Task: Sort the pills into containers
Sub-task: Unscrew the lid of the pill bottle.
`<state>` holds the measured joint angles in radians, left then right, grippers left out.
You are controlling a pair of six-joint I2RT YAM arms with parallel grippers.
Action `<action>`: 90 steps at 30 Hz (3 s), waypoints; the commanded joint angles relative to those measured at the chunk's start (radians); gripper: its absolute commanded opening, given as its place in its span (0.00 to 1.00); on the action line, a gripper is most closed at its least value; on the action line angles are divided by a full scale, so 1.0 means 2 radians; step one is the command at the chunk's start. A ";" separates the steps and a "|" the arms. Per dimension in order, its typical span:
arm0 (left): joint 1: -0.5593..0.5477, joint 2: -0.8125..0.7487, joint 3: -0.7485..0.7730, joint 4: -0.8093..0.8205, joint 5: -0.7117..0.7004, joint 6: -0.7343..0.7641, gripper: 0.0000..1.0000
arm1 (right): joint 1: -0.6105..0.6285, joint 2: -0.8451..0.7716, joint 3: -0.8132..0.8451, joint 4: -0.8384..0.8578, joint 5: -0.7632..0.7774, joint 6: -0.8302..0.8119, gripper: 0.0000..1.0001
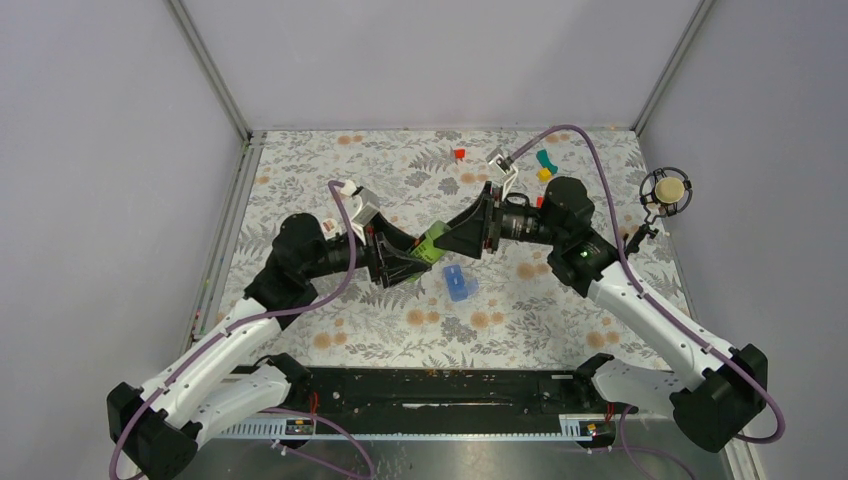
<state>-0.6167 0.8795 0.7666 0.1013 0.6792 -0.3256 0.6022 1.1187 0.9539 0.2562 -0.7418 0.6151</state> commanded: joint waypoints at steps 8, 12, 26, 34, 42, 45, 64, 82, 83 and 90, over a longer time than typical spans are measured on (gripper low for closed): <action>0.005 0.005 -0.018 0.088 0.106 -0.055 0.00 | -0.028 -0.032 0.025 0.015 -0.189 -0.154 0.70; 0.005 0.003 -0.016 0.078 0.067 -0.038 0.00 | -0.028 -0.028 0.028 -0.018 -0.041 -0.105 1.00; 0.005 0.034 0.001 0.031 -0.058 -0.014 0.00 | -0.011 0.030 0.018 -0.028 0.104 0.113 0.99; 0.005 0.044 0.010 0.022 -0.082 -0.016 0.00 | -0.002 0.051 0.026 -0.050 0.115 0.135 0.72; 0.017 0.047 0.012 0.006 -0.065 -0.036 0.00 | -0.008 0.029 0.014 -0.024 0.076 0.049 0.32; 0.033 0.052 0.012 0.006 -0.008 -0.052 0.00 | -0.029 0.016 -0.001 -0.018 0.015 -0.038 0.31; 0.042 0.046 -0.003 0.062 0.067 -0.051 0.00 | -0.055 0.012 -0.035 0.024 0.068 0.063 0.99; 0.041 0.044 0.003 0.040 -0.008 -0.045 0.00 | 0.005 0.024 -0.014 0.028 0.121 0.155 0.60; 0.042 0.043 0.003 0.039 -0.007 -0.046 0.00 | 0.005 0.023 -0.014 0.028 0.115 0.149 0.54; 0.042 0.013 0.003 0.013 0.029 -0.031 0.00 | -0.031 0.003 -0.022 0.060 -0.008 0.033 0.43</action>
<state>-0.5365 0.9691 0.7444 0.1055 0.6922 -0.4175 0.5945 1.1641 0.8806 0.2901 -0.5476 0.8497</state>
